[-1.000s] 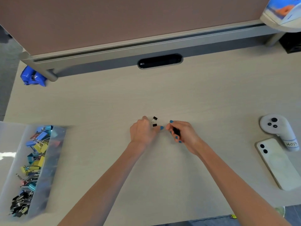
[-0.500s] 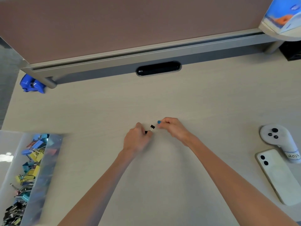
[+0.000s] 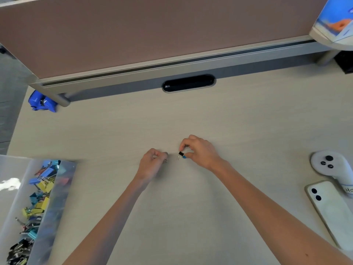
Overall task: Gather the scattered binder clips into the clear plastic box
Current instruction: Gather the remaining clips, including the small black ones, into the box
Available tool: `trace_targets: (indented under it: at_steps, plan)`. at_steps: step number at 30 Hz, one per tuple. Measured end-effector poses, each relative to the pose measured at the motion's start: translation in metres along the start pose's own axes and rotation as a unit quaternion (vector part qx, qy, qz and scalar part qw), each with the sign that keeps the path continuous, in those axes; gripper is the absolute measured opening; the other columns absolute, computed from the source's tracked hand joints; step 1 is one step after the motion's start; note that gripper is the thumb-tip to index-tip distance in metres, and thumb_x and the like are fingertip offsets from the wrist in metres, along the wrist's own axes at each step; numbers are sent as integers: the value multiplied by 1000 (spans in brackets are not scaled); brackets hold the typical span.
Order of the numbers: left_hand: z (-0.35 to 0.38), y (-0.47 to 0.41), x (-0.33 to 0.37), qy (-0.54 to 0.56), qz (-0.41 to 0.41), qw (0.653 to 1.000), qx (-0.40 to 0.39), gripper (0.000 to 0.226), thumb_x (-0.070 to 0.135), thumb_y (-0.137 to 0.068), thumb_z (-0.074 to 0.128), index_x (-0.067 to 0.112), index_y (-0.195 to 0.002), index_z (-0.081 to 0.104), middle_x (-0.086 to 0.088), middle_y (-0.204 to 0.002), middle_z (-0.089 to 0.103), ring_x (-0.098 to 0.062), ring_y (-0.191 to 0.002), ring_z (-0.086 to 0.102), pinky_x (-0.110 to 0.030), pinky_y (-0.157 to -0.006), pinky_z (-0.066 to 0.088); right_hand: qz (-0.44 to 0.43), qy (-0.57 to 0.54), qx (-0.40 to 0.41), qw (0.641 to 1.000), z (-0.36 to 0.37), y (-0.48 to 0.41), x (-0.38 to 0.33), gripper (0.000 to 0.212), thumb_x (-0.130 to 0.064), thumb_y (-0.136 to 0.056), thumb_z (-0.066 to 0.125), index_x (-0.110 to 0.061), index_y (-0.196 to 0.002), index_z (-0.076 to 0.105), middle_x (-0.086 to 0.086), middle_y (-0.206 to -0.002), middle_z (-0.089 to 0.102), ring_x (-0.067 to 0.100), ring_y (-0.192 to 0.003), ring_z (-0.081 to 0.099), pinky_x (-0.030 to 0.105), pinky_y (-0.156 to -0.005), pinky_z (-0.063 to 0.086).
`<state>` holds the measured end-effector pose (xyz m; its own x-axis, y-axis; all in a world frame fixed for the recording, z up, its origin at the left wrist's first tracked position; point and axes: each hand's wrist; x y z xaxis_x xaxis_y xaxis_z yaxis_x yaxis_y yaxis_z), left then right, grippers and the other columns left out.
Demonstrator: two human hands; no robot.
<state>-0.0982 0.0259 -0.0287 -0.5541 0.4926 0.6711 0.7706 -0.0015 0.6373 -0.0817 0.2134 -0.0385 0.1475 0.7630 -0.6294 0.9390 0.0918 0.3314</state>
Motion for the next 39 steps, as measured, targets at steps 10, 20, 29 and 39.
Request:
trace_targets:
  at_steps: [10, 20, 29, 39]
  plan:
    - [-15, 4, -7, 24, 4, 1000, -8, 23, 33, -87, 63, 19, -77, 47, 6, -68, 50, -11, -58, 40, -23, -50, 29, -18, 31, -9, 999, 6, 5, -10, 31, -10, -85, 62, -34, -105, 64, -14, -91, 45, 14, -86, 52, 29, -73, 40]
    - [-32, 19, -17, 21, 3, 1000, -19, 22, 29, -88, 62, 20, -75, 47, 3, -63, 44, -12, -50, 34, -22, -46, 25, -15, 32, 17, 999, 24, 16, -36, 15, -24, -86, 66, -26, -101, 63, -6, -99, 55, 18, -92, 58, 28, -71, 38]
    - [-140, 70, -50, 38, 41, 998, -13, 19, 26, -88, 61, 17, -78, 47, 3, -51, 34, -11, -41, 23, -19, -39, 17, -48, -10, 35, 998, 69, 43, -153, 14, -21, -86, 63, -23, -100, 64, -16, -78, 39, 7, -76, 43, 26, -67, 30]
    - [-283, 107, -127, -35, 108, 993, -26, 19, 28, -88, 63, 12, -83, 55, 7, -54, 43, -7, -46, 36, -22, -45, 25, -44, -27, 49, 997, 155, 63, -277, 13, -20, -83, 65, -23, -97, 65, -17, -70, 38, -2, -62, 40, 26, -63, 28]
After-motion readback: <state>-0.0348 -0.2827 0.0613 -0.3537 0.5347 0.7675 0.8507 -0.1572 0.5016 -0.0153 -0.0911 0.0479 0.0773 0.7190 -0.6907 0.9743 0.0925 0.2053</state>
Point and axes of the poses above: each hand's wrist, its own y-axis away from the middle knuckle, its own z-axis out of the palm, x = y × z
